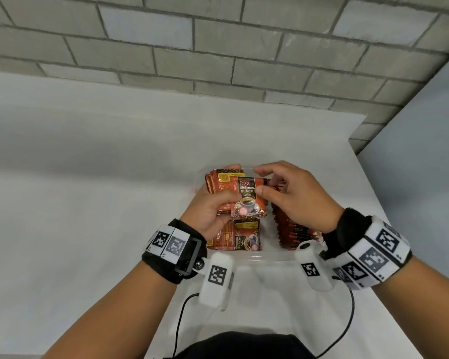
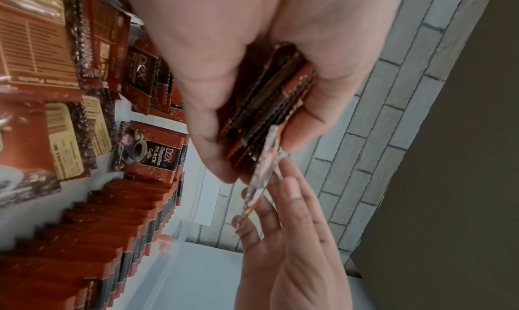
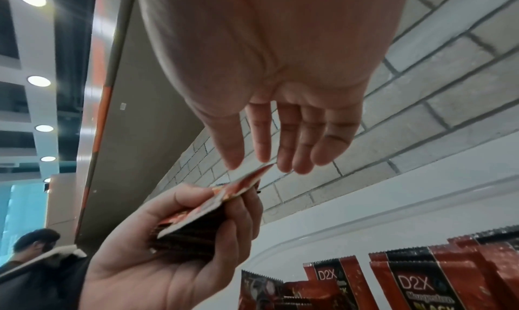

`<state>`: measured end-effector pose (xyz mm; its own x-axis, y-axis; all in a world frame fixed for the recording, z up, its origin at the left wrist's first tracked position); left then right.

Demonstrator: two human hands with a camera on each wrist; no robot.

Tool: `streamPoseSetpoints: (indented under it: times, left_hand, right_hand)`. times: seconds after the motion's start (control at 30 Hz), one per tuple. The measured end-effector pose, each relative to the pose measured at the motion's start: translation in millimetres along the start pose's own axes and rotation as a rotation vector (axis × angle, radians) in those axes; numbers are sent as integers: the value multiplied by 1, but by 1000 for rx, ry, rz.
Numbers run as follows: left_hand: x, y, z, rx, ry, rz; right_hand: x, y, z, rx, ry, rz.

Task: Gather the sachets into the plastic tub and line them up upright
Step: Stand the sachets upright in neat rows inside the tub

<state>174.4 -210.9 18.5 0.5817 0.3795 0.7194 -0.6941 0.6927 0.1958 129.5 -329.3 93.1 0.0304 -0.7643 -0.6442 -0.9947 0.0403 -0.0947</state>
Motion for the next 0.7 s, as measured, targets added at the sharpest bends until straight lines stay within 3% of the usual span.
streamPoseSetpoints:
  times: [0.13, 0.23, 0.37, 0.7]
  left_hand:
    - [0, 2, 6, -28, -95, 1]
    - [5, 0, -6, 107, -123, 20]
    - [6, -2, -29, 266, -90, 17]
    - [7, -3, -33, 266, -50, 5]
  right_hand:
    - [2, -5, 3, -107, -61, 62]
    - [8, -11, -5, -160, -25, 79]
    - [32, -24, -21, -114, 82, 147]
    - [64, -45, 18, -355, 459, 216]
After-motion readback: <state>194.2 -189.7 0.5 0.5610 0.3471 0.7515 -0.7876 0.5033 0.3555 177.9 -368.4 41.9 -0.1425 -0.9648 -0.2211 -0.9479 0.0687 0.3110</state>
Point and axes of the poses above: each hand's wrist, its own y-axis away from the middle knuckle, its own z-axis out of the palm, x = y × z, the point moved 8 cm from there along -y, towards the middle knuckle, and after that the axes turned 3 degrees about -z, right-handed, at the moved point
